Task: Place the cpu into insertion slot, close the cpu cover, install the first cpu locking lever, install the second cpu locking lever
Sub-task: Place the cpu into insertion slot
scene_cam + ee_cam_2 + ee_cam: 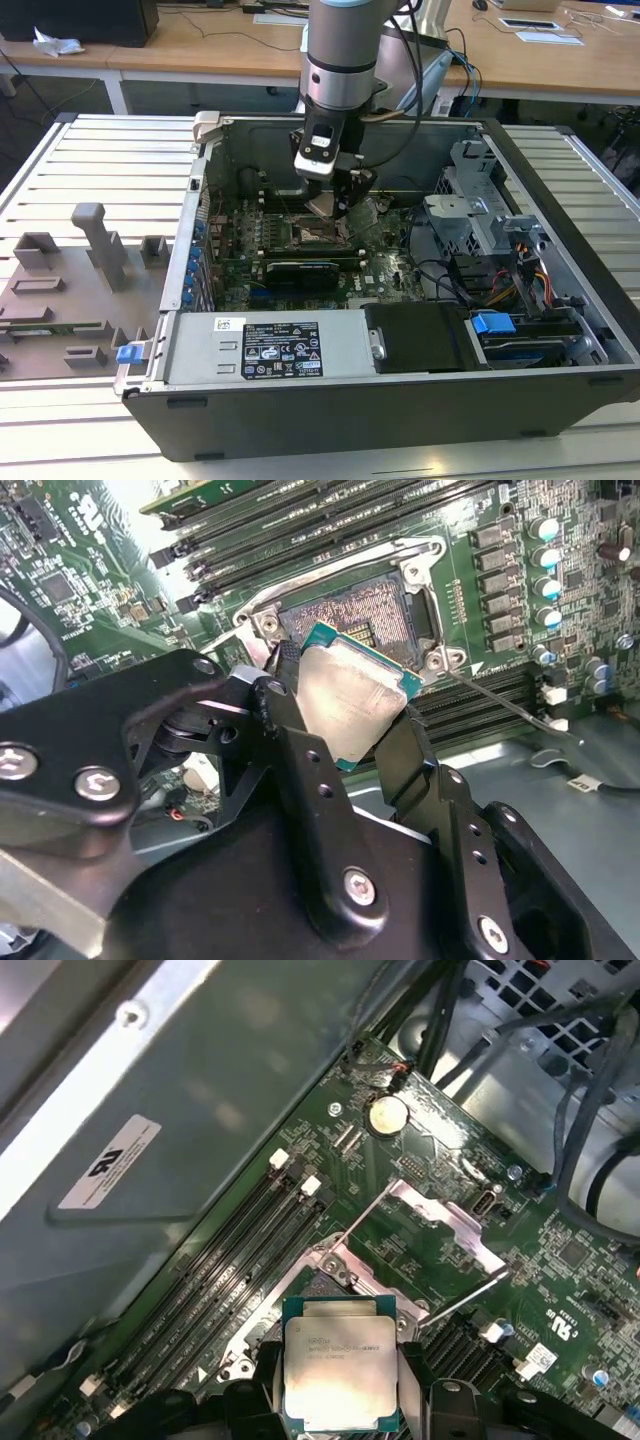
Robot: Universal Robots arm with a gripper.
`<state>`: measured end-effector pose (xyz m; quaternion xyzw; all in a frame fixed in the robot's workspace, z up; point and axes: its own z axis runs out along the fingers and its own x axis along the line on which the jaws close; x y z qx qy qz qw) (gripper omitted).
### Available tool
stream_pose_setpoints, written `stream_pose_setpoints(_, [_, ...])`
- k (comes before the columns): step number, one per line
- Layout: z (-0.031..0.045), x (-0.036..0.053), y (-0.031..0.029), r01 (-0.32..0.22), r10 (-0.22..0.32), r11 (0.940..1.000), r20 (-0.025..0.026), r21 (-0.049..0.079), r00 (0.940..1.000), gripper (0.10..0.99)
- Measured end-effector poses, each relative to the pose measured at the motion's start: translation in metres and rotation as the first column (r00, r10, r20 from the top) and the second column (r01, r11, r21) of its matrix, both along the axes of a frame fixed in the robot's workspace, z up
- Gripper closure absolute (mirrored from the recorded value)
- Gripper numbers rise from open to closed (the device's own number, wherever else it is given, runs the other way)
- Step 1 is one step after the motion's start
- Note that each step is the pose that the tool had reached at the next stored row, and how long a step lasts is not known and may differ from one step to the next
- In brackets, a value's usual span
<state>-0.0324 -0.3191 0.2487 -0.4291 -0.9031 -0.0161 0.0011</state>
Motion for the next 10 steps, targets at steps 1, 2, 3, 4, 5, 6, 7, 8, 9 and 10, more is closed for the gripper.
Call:
stream_pose_setpoints(1, [0.0,0.0,0.0,0.007,-0.007,1.0,-0.0001,0.0,1.0,0.545])
stream_pose_setpoints(2, [0.0,0.0,0.0,0.019,-0.019,0.9998,0.0,0.0,0.9998,0.545])
stream_pose_setpoints(3, [-0.0001,0.0,0.0,0.034,-0.034,0.9994,0.0,0.0,0.9994,0.545])
stream_pose_setpoints(4, [-0.0001,0.0,0.0,0.042,-0.042,0.9991,0.0,0.0,0.9991,0.545])
stream_pose_setpoints(5, [-0.0001,0.0,0.0,0.049,-0.049,0.9988,-0.0001,0.0,0.9988,0.545])
stream_pose_setpoints(6, [-0.0001,0.0,0.0,0.061,-0.061,0.9982,0.0,0.0,0.9982,0.545])
stream_pose_setpoints(7, [-0.0001,0.0,0.0,0.066,-0.066,0.9978,-0.0001,0.0,0.9978,0.545])
stream_pose_setpoints(8, [-0.0001,0.0,0.0,0.073,-0.073,0.9974,-0.0001,0.0,0.9974,0.545])
stream_pose_setpoints(9, [-0.0002,0.0,0.0,0.084,-0.084,0.9964,0.0,0.0,0.9964,0.545])
stream_pose_setpoints(10, [-0.0002,0.0,0.0,0.098,-0.098,0.9952,-0.0001,-0.001,0.9952,0.545])
